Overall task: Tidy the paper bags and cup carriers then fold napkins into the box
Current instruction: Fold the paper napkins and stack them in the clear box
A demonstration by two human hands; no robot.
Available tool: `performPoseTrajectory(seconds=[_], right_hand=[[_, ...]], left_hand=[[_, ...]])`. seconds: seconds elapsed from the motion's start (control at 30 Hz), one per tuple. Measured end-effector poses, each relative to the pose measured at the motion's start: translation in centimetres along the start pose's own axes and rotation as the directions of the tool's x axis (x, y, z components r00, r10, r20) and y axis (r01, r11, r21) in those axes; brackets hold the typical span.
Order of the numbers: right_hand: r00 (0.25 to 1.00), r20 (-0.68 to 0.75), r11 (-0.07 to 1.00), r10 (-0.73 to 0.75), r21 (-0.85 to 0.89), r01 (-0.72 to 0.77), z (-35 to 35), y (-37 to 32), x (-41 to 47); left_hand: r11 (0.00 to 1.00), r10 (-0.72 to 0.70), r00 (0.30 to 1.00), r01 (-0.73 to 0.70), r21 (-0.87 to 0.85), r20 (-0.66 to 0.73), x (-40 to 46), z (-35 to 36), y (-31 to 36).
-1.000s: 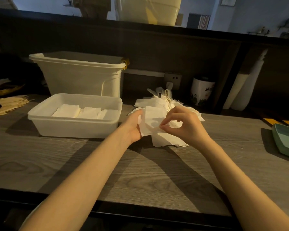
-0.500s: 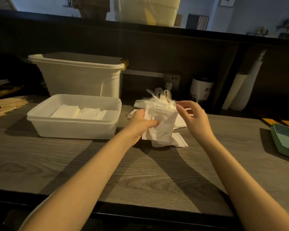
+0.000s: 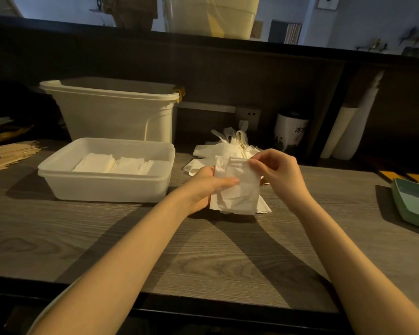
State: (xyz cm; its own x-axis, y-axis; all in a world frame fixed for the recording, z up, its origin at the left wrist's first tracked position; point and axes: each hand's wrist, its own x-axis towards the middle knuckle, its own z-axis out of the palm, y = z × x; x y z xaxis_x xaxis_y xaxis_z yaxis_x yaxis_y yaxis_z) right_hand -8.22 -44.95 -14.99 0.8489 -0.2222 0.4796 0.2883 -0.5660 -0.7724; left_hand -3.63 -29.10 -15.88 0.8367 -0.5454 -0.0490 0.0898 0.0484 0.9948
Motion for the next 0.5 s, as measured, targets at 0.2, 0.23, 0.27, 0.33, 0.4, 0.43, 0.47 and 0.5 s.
performPoseTrajectory(seconds=[0.2,0.23,0.27,0.33,0.4,0.43,0.47,0.5], right_hand=[[0.992,0.105,0.997,0.072,0.007,-0.073,0.38,-0.11,-0.17],[0.992,0.101,0.997,0.078,0.017,-0.080,0.44,-0.06,-0.19],[0.992,0.092,0.995,0.087,0.032,-0.091,0.48,-0.03,-0.22],[0.990,0.083,0.990,0.118,0.069,-0.124,0.53,-0.08,-0.29],[0.985,0.081,0.982,0.150,0.104,-0.158,0.57,-0.16,-0.34],[0.983,0.080,0.978,0.165,0.116,-0.173,0.59,-0.18,-0.34],[0.981,0.078,0.975,0.177,0.123,-0.186,0.57,-0.20,-0.33],[0.979,0.079,0.973,0.186,0.124,-0.195,0.56,-0.18,-0.31]], left_hand=[[0.990,-0.090,0.987,0.104,-0.094,0.135,-0.38,-0.01,0.27],[0.990,-0.089,0.985,0.104,-0.093,0.146,-0.41,0.01,0.27],[0.992,-0.081,0.985,0.095,-0.086,0.149,-0.39,0.03,0.22],[0.995,-0.059,0.987,0.070,-0.071,0.148,-0.46,0.09,0.06],[0.996,-0.043,0.989,0.053,-0.066,0.145,-0.56,0.21,0.02],[0.996,-0.041,0.989,0.051,-0.067,0.145,-0.54,0.25,0.01],[0.997,-0.039,0.989,0.049,-0.067,0.145,-0.47,0.28,-0.03],[0.996,-0.041,0.989,0.051,-0.069,0.144,-0.43,0.35,-0.03]])
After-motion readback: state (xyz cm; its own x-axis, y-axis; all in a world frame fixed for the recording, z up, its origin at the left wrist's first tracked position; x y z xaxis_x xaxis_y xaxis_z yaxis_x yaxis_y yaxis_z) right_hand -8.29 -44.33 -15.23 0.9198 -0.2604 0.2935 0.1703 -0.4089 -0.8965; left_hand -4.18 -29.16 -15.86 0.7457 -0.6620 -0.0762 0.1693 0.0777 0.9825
